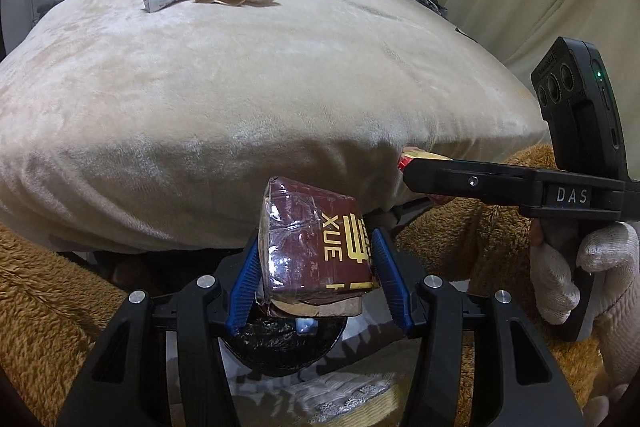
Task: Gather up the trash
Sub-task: 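Carry the box and wrapper down to the bin and open both tools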
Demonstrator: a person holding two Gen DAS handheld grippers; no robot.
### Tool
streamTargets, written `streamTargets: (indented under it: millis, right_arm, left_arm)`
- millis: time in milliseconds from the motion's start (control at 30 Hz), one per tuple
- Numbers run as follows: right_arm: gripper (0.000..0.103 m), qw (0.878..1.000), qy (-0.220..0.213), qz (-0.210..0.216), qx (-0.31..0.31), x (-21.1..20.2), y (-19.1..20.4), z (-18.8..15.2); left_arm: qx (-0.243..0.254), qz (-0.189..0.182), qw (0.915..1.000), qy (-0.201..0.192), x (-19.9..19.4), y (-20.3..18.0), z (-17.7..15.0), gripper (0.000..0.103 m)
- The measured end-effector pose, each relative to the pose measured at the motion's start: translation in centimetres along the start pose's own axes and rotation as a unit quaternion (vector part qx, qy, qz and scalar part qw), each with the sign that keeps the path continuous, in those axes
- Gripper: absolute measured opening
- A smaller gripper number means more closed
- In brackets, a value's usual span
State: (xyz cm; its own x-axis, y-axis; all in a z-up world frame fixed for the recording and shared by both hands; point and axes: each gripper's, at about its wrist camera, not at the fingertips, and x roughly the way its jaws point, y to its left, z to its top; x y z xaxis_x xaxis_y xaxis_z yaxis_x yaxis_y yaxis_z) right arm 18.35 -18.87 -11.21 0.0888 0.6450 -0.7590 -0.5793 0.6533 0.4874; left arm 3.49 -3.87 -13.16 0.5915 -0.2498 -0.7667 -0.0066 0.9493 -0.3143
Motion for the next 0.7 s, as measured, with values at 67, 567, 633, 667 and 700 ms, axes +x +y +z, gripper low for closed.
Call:
streamTargets:
  millis: [67,567,633,667,700]
  right_arm:
    - [0.072,1.0,0.011,0.001,0.008,0.5,-0.4,0.0]
    - [0.079,0.996,0.058,0.019,0.065,3.0,-2.5,0.2]
    - [0.079,0.996,0.059,0.02,0.07,3.1,-2.8,0.2]
    - [0.079,0.995,0.06,0.019,0.072,3.1,-2.8,0.3]
    - [0.079,0.995,0.061,0.019,0.073,3.2,-2.9,0.3]
  left_arm:
    - [0.002,-0.005,0.9999,0.013,0.7,-0.1,-0.2,0.053]
    - [-0.028,-0.006,0.9946,0.1,4.7,0.5,-0.5,0.073]
    - [-0.026,-0.003,0.9943,0.103,4.8,0.4,-0.6,0.073]
    - [-0.027,-0.002,0.9941,0.105,4.9,0.5,-0.5,0.073]
    - [-0.028,-0.003,0.9939,0.106,5.0,0.6,-0.4,0.073]
